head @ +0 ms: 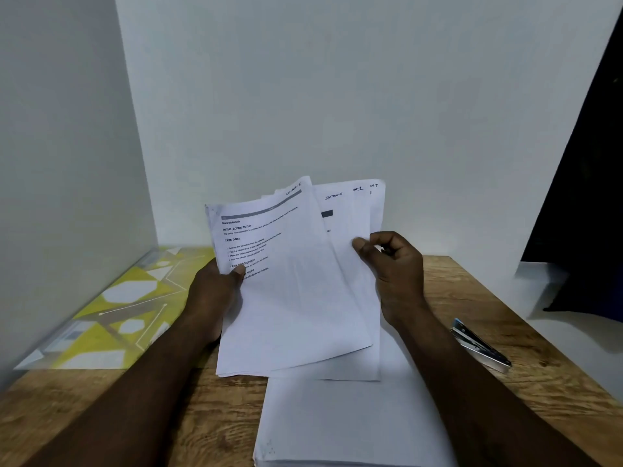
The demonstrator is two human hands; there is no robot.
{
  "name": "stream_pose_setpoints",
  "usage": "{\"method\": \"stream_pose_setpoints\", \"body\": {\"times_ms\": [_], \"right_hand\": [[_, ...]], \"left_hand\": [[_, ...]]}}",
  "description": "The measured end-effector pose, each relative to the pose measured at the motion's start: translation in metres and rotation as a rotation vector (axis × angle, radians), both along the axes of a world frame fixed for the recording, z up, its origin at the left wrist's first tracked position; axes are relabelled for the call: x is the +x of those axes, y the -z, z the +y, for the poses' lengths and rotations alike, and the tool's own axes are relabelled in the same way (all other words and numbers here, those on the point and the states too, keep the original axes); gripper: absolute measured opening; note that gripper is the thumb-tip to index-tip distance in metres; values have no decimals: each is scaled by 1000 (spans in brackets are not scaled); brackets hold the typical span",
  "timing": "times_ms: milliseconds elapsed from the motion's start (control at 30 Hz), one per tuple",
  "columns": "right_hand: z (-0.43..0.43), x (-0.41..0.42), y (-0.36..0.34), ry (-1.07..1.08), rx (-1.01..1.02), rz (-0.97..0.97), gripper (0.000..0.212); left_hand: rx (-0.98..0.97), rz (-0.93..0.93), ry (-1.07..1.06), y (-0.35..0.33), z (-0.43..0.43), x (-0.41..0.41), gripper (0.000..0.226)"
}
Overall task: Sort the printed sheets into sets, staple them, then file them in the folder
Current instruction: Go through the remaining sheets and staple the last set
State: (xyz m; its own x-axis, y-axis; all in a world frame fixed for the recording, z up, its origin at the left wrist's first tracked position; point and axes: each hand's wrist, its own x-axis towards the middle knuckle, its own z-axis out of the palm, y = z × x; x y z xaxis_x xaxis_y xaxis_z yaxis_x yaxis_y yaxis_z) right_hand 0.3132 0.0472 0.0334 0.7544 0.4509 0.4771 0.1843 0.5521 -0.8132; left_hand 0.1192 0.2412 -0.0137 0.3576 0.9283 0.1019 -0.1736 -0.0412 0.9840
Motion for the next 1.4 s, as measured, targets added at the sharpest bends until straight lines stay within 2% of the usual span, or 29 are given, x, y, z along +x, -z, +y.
{"method": "stream_pose_setpoints", "body": {"times_ms": [167, 367, 633, 1067, 1400], "right_hand": [[0, 0, 0, -14, 23, 3, 30], [-1, 1, -1, -12, 52, 31, 23], [1, 6, 2, 44, 44, 21, 37], [2, 8, 5, 124, 26, -66, 45], [1, 12, 8, 81, -58, -35, 29]], "left_hand": [[15, 9, 2, -1, -1, 0, 19], [-6, -1, 6, -1, 3, -2, 22], [26, -36, 34, -1, 2, -2, 25], [8, -90, 36, -5, -6, -4, 26], [-11, -115, 31, -7, -7, -2, 25]]}}
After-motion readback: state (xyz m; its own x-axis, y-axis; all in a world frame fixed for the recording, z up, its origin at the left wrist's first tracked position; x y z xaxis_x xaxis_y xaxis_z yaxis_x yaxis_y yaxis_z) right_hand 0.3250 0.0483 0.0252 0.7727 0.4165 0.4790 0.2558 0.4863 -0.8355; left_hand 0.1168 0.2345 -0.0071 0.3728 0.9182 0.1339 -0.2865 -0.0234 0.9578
